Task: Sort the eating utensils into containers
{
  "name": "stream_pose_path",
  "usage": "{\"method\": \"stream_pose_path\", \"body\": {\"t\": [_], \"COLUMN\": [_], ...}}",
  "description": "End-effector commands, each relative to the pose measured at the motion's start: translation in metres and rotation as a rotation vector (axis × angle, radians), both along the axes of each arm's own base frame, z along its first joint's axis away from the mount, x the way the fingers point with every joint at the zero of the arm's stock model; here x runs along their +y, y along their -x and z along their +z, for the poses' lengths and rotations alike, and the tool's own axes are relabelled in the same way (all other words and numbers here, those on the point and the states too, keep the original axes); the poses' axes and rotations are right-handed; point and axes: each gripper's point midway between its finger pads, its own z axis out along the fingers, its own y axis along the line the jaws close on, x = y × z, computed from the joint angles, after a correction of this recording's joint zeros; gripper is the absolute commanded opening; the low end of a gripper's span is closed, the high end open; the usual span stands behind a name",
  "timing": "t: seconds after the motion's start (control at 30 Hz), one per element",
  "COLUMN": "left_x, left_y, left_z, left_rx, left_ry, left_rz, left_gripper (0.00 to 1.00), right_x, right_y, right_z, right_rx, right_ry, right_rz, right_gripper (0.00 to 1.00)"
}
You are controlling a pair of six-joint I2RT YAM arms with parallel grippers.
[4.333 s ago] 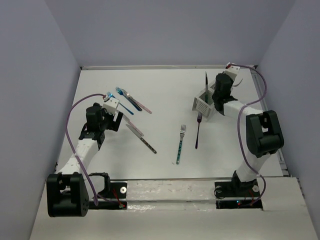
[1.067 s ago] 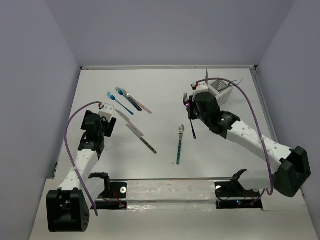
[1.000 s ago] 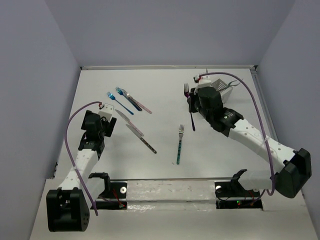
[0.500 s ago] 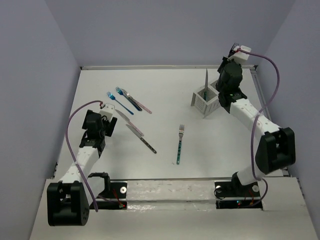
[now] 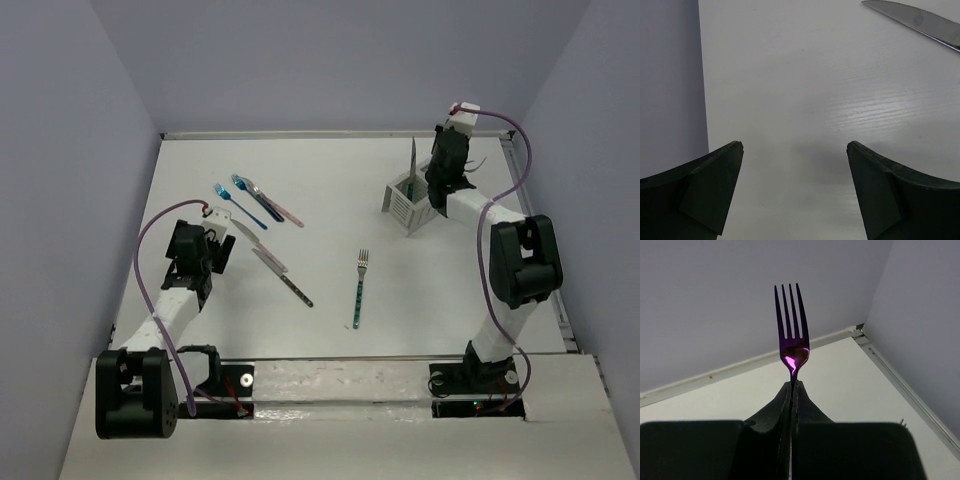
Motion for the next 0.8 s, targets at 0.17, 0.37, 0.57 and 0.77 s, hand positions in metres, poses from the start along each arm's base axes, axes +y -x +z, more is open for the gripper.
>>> {"method": "stream_pose_path", "body": {"t": [0.17,0.37,0.57,0.77], "left_x": [0.005,0.006,0.007,0.008], "left_y": [-0.005,-0.006,-0.005,-0.004], "left_z": [0.002,0.001,-0.001,-0.003], "left_rx": [-0.023,-0.024,-0.021,-0.021], "left_ry": [-0.026,-0.029,-0.032,-0.039], "left_rz": [0.017,0.020,0.021,0.022], "left_gripper": [0.99,0.99,0.99,0.99], "right_x": [0.000,-0.003,-0.014,-0.013], "right_y": [0.011,-0.007,-0.021,-0.020], "right_z": [0.119,0.113,0.057,0.003], "right_rx": [-0.311,-0.283,-0.214,-0.138], "right_ry": [-0.039,0.012,-0.006,-0.018], "right_rz": [0.037,0.000,-0.043,-0.041], "right_gripper": [0.00,0.00,0.00,0.00]}}
